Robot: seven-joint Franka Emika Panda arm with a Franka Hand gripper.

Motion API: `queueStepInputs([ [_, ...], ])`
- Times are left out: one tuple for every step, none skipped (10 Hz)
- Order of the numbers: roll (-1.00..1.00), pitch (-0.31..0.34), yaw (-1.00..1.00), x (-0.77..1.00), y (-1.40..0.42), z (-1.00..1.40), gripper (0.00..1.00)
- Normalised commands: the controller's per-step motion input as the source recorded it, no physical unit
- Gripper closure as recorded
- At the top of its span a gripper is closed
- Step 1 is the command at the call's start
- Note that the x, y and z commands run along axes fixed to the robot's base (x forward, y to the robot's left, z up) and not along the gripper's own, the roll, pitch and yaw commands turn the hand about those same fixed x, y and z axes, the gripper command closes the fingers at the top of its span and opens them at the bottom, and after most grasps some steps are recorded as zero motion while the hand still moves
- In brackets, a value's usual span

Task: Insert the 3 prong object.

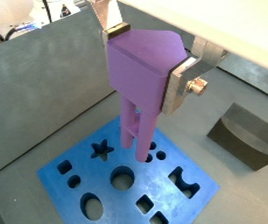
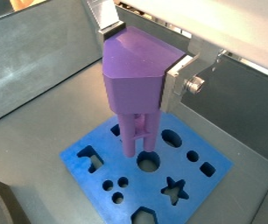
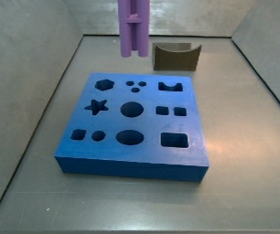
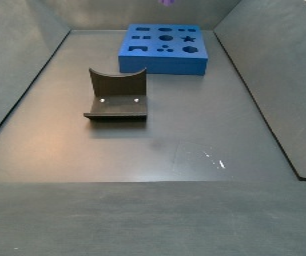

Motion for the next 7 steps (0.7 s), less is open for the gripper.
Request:
queueStepInputs([
  [0.03, 0.024, -0.45, -0.05, 0.31, -0.01, 1.00],
  [0.04, 0.034, -0.70, 0.00, 0.29, -0.17, 1.00],
  [0.04, 0.000, -0.75, 0.00, 0.27, -0.29, 1.00],
  [0.04, -0.037, -0.81, 0.00, 0.23, -0.40, 1.00],
  [0.04, -0.019, -0.81, 0.00, 0.23, -0.44, 1.00],
  [0.01, -0.007, -0.97, 0.04, 0.10, -0.48, 1.00],
  [0.01, 0.000, -1.00, 0.09, 0.03, -0.47, 1.00],
])
